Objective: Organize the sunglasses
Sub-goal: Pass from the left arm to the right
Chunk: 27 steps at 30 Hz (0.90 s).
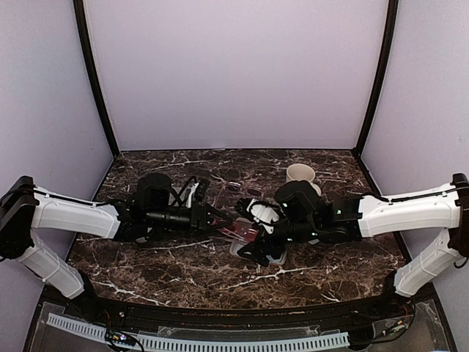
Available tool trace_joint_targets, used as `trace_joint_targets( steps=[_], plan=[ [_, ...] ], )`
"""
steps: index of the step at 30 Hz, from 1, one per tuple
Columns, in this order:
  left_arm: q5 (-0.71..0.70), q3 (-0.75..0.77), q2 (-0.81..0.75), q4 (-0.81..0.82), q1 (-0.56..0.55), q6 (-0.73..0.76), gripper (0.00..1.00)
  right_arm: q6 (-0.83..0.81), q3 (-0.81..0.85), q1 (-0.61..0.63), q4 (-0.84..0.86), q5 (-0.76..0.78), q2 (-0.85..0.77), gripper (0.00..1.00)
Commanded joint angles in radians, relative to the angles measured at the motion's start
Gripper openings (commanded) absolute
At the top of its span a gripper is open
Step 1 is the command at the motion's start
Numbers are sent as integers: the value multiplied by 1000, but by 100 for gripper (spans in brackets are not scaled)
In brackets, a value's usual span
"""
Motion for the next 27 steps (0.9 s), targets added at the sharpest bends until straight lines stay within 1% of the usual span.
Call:
trace_joint_targets(
  steps=[1, 4, 7, 19, 27],
  plan=[
    [24, 28, -39, -18, -10, 30, 22, -32, 66, -8, -7, -40, 28, 87],
    [27, 31, -33, -22, -16, 32, 22, -46, 93, -8, -27, -36, 46, 77],
    [28, 33, -28, -20, -20, 32, 22, -54, 105, -9, -39, -34, 56, 70],
    [32, 34, -21, -29, -24, 42, 22, -58, 121, -8, -50, -43, 71, 53],
    [34, 32, -7, -30, -25, 41, 22, -63, 128, -8, -58, -42, 70, 44]
  ],
)
